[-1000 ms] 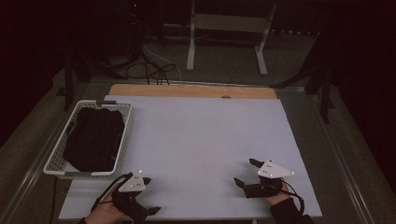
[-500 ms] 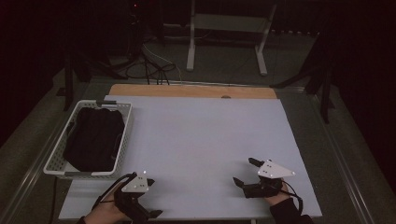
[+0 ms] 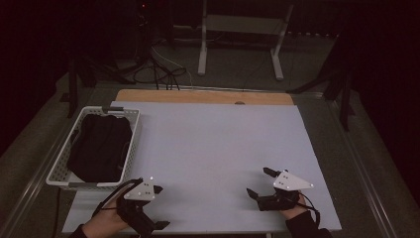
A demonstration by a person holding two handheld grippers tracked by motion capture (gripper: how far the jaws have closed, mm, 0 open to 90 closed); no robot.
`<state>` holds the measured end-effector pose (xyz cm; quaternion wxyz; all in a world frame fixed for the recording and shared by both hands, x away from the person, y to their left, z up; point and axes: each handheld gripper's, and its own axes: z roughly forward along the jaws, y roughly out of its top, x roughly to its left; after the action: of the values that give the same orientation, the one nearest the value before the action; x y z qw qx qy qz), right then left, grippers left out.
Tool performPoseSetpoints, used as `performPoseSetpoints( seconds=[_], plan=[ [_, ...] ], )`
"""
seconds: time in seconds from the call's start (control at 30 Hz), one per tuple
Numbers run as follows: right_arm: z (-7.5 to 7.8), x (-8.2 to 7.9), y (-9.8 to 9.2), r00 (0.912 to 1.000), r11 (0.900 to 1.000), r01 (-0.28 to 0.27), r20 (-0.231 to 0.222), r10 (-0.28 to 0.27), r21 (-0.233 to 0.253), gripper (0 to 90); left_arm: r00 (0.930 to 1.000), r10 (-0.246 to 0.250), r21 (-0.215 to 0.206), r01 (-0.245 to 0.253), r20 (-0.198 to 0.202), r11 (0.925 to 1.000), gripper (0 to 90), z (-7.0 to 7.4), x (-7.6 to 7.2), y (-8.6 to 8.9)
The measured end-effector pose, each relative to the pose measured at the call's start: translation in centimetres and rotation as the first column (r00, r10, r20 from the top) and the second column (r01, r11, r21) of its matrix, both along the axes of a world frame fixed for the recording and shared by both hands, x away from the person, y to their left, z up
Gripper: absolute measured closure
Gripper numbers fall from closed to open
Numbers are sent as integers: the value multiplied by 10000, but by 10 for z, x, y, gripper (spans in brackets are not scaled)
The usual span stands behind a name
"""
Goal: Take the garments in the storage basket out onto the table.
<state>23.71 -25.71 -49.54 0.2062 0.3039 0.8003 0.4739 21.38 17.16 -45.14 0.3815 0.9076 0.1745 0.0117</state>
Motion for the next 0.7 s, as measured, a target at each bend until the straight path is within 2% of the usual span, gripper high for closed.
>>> performPoseSetpoints(
  seconds=[0.3, 0.7],
  plan=[
    [2, 0, 1, 10000, 10000, 38, 67, -38, 55, 88, 9999, 85, -124, -84, 109, 9999, 0, 22, 8, 10],
    [2, 0, 1, 9999, 9999, 117, 12, -117, 86, 88, 9973, 441, -47, -439, 595, 9990, 0, 52, 18, 22]
  ],
)
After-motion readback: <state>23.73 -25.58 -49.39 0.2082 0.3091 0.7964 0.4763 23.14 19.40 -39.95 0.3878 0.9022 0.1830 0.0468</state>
